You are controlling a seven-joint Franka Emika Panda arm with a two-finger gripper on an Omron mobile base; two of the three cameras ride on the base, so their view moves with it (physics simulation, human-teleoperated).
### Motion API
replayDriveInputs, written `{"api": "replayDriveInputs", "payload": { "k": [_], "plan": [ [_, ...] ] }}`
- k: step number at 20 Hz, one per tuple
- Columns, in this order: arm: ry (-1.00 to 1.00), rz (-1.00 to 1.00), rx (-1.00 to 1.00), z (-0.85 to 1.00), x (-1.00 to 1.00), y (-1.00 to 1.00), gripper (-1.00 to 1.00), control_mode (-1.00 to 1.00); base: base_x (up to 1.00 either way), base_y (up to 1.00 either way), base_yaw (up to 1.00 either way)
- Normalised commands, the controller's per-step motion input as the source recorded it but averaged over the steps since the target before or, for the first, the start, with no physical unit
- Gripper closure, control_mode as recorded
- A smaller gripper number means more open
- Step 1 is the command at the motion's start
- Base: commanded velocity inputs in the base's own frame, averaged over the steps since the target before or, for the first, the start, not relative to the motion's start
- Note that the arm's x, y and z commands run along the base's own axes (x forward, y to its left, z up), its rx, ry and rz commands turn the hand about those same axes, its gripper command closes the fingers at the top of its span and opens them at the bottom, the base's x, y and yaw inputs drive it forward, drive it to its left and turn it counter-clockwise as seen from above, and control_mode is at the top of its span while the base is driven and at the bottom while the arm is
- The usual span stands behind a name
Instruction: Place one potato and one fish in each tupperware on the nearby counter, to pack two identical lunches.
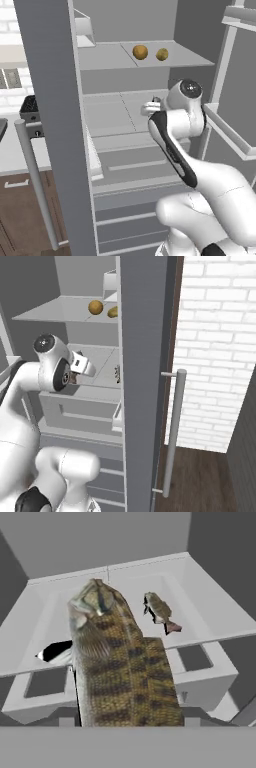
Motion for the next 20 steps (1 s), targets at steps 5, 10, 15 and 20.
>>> {"api": "replayDriveInputs", "payload": {
  "k": [5,10,15,20],
  "plan": [
    [0.06,0.12,0.0,0.06,-1.0,0.0,1.0,-1.0,0.0,0.0,0.0],
    [0.25,0.18,-0.02,0.0,-0.6,0.14,1.0,1.0,-0.4,0.29,0.17],
    [0.0,0.0,0.0,0.0,0.0,0.0,1.0,1.0,-0.89,1.0,0.47],
    [0.0,0.0,0.0,0.0,0.0,0.0,1.0,1.0,-0.69,1.0,0.56]
  ]
}}
